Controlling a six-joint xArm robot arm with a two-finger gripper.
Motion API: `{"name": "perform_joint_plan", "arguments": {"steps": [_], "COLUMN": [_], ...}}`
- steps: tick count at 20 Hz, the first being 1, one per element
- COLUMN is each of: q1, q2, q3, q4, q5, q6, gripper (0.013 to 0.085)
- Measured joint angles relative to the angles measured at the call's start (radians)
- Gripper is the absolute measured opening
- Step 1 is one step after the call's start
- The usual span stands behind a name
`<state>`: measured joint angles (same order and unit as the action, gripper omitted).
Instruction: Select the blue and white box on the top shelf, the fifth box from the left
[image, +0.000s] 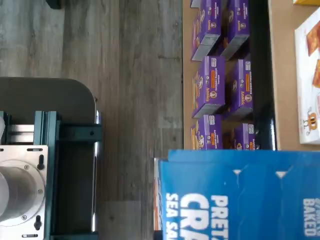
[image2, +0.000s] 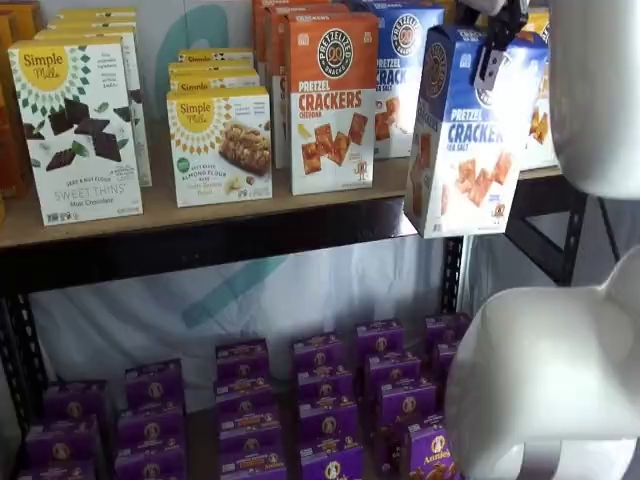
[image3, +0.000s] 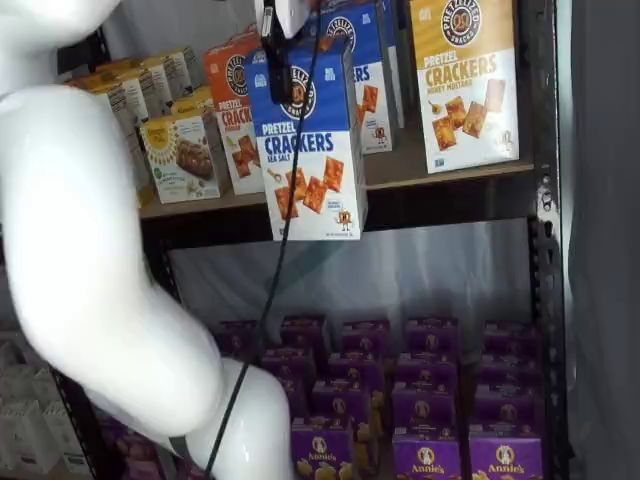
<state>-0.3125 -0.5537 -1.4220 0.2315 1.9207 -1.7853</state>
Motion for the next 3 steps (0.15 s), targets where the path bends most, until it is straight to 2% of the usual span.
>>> {"name": "perform_joint_plan", "arguments": {"steps": [3], "q1": [-0.002], "q2": [-0.021], "q3": [0.029], "q4": [-0.007], "q5": [-0.007], "q6": [-0.006], "gripper": [0.0570]}}
